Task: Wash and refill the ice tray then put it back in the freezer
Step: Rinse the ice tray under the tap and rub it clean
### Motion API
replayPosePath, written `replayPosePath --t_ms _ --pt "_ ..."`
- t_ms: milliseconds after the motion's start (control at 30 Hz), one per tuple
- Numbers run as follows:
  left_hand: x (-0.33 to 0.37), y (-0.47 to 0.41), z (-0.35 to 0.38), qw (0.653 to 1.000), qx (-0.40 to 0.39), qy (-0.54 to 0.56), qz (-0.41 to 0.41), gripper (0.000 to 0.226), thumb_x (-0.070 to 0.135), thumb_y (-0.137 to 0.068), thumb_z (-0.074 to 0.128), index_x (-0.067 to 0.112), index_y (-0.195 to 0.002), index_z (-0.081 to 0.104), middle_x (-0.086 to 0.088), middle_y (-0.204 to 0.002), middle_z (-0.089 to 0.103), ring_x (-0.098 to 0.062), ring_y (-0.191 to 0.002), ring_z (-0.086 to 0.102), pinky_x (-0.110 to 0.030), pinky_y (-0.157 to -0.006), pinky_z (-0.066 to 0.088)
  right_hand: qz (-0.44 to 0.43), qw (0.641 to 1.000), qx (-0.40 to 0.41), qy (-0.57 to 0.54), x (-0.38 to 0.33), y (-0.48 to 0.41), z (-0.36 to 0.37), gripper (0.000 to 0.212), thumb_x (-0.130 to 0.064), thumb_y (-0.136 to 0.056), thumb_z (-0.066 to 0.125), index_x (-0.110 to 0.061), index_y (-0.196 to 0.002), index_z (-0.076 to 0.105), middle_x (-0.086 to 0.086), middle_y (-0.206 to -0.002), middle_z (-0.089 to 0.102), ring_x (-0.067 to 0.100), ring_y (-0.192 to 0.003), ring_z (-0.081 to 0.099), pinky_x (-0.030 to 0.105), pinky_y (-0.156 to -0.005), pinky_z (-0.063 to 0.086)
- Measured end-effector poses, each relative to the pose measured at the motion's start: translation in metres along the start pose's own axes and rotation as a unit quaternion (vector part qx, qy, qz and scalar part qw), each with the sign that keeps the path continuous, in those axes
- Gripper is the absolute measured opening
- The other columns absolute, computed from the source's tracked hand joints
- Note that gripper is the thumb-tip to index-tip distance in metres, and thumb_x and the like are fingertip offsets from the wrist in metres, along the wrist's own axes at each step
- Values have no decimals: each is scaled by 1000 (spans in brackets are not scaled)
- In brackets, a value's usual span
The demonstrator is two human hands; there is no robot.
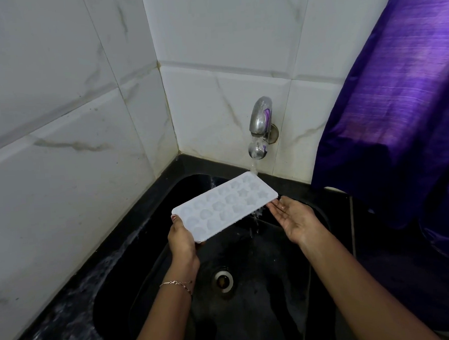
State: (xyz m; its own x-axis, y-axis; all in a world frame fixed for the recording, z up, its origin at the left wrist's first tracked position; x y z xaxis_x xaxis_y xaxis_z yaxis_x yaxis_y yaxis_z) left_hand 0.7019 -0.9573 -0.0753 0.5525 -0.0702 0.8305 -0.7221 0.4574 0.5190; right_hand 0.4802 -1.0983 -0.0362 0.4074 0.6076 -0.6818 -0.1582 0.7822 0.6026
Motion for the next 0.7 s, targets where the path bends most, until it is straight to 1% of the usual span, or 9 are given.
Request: replayPosePath --t_ms 133,200,233,333,400,500,567,700 --pt "-1 0 1 1000 -3 -2 3 39 47 -102 33 18 -110 58 -2 -94 68 -21 -77 66 -27 -52 47 1 1000 -4 0 0 1 -3 28 1 -97 48 6 -124 51 17 -93 65 24 -86 66 35 -92 52" --pt "0 -1 3 1000 -8 5 -1 39 48 -101 34 17 -110 58 -4 -97 69 -24 -80 67 -27 -53 48 1 1000 -5 0 -1 1 -5 29 1 -97 48 6 -125 51 18 -96 65 26 -91 66 35 -90 53" --pt "1 -2 6 1000 -13 7 -4 40 48 -101 35 17 -110 58 -5 -97 69 -25 -80 67 -27 -52 49 0 1000 -6 0 -2 1 -6 29 0 -97 48 6 -125 51 19 -98 65 28 -95 66 35 -90 54" --pt "6 -3 16 1000 -25 5 -11 40 48 -100 36 16 -108 59 -6 -95 70 -25 -75 66 -21 -39 44 -5 1000 -4 -4 -10 0 -9 27 1 -96 49 5 -123 52 20 -102 65 31 -105 65 35 -90 54" --pt "9 -4 26 999 -38 6 -10 41 48 -100 37 15 -109 59 -6 -94 70 -25 -73 66 -21 -37 43 -11 1000 -5 -7 -16 0 -11 22 2 -96 50 5 -117 55 19 -99 66 29 -103 66 34 -87 55" --pt "10 -8 36 999 -51 9 -9 42 47 -100 36 14 -111 59 -6 -93 70 -25 -72 65 -20 -36 42 -22 1000 -4 -1 -24 0 -14 12 1 -96 50 3 -103 60 16 -95 67 24 -94 67 31 -85 55" --pt "9 -9 41 998 -57 5 -10 43 48 -101 35 14 -111 59 -6 -90 70 -24 -68 65 -20 -36 41 -26 1000 -4 -3 -27 -1 -16 12 0 -97 49 0 -95 61 15 -94 67 23 -90 67 28 -81 56" --pt "7 -7 46 998 -60 -2 -16 41 47 -101 35 15 -109 58 -3 -85 69 -21 -64 64 -19 -37 40 -27 1000 0 -8 -29 -3 -20 11 -1 -97 50 0 -98 60 15 -94 68 22 -91 67 24 -75 57"
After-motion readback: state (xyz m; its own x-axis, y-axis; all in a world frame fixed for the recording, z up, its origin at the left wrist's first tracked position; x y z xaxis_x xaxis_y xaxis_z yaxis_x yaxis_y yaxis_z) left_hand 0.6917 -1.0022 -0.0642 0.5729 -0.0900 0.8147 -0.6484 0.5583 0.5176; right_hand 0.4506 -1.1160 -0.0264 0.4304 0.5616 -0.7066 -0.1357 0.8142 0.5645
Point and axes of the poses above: each hand's wrist, its own y-axis away from the middle knuckle, its own z-axis out of the palm, x = y × z, the point moved 7 cm from there along -y, towards the middle knuckle
